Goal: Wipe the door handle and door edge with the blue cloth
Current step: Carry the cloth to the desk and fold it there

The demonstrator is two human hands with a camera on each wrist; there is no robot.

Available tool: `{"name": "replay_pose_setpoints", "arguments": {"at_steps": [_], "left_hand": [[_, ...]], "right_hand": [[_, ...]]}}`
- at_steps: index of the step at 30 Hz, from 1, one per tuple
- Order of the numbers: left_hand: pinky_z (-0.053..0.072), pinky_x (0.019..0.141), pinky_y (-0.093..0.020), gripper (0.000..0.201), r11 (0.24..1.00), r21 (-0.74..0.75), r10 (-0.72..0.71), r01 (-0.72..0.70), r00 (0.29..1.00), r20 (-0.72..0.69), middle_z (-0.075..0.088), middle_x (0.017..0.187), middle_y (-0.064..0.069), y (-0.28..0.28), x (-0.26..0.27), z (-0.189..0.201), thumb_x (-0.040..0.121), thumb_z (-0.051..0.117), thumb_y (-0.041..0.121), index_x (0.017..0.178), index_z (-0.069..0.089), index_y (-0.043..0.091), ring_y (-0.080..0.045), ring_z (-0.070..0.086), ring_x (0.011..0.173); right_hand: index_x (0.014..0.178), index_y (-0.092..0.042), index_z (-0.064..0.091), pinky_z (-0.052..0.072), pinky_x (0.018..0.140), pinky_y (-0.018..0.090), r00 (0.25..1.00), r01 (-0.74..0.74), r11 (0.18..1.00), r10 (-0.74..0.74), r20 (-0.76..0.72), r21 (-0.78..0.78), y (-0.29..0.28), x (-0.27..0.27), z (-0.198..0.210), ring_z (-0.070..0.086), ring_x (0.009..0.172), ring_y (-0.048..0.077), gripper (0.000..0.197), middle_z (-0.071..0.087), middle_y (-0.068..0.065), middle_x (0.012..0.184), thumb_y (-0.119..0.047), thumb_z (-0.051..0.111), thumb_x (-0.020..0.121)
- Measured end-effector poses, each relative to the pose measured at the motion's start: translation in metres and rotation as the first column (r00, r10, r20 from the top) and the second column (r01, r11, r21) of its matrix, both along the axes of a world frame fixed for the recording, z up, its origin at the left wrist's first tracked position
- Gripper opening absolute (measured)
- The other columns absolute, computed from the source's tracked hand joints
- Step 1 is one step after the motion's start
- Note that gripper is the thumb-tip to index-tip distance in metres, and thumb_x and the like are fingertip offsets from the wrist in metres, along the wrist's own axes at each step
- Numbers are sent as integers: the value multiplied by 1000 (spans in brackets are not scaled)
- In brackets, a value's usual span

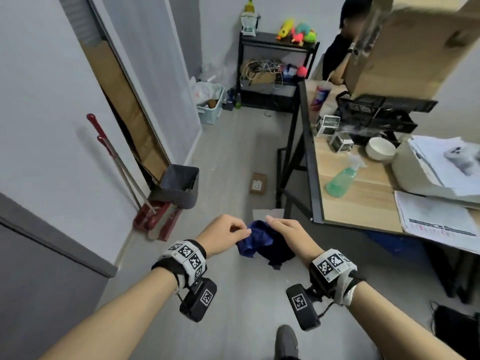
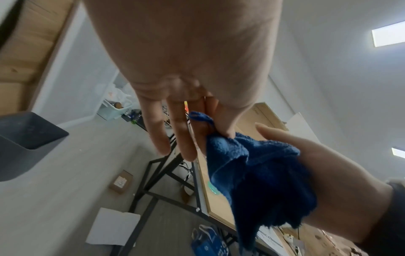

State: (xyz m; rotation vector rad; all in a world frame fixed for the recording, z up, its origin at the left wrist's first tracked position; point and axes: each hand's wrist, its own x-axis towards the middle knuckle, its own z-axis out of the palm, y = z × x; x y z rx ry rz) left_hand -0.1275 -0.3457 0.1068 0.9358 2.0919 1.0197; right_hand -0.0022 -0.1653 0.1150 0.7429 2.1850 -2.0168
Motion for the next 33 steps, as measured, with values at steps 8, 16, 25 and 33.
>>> {"name": "replay_pose_setpoints", "arguments": {"at_steps": [8,16,25,33], "left_hand": [[43,68,-29,27,992,-109,-68,69,998,10,60,63,6,157,19,-21,95,59,28,70,67,22,-12,53,63],[47,68,-24,8,992,-93,99,-84,979,178,68,75,-1,281,39,-51,92,67,16,91,72,11,-9,58,67],[48,67,-25,10,995,-78,82,-63,956,282,70,79,-6,387,41,-75,92,66,15,87,72,8,-12,59,71],[41,71,-33,29,986,-57,166,-159,860,483,46,68,-6,478,23,-84,93,50,8,64,50,15,-20,45,69]], "right_hand": [[108,-9,70,56,82,37,998,-47,997,45,43,56,148,56,-24,69,84,20,31,74,18,101,-23,82,83],[92,-5,70,43,70,24,994,107,989,-104,-37,105,292,84,-63,56,72,6,14,64,-4,77,-8,58,98],[117,-23,75,33,110,32,981,176,875,-192,-11,450,399,90,-88,45,126,12,24,52,0,133,-29,62,98],[62,-13,55,35,60,30,973,215,875,-228,-24,433,467,79,-79,43,58,8,39,46,-8,57,-27,64,97]]}}
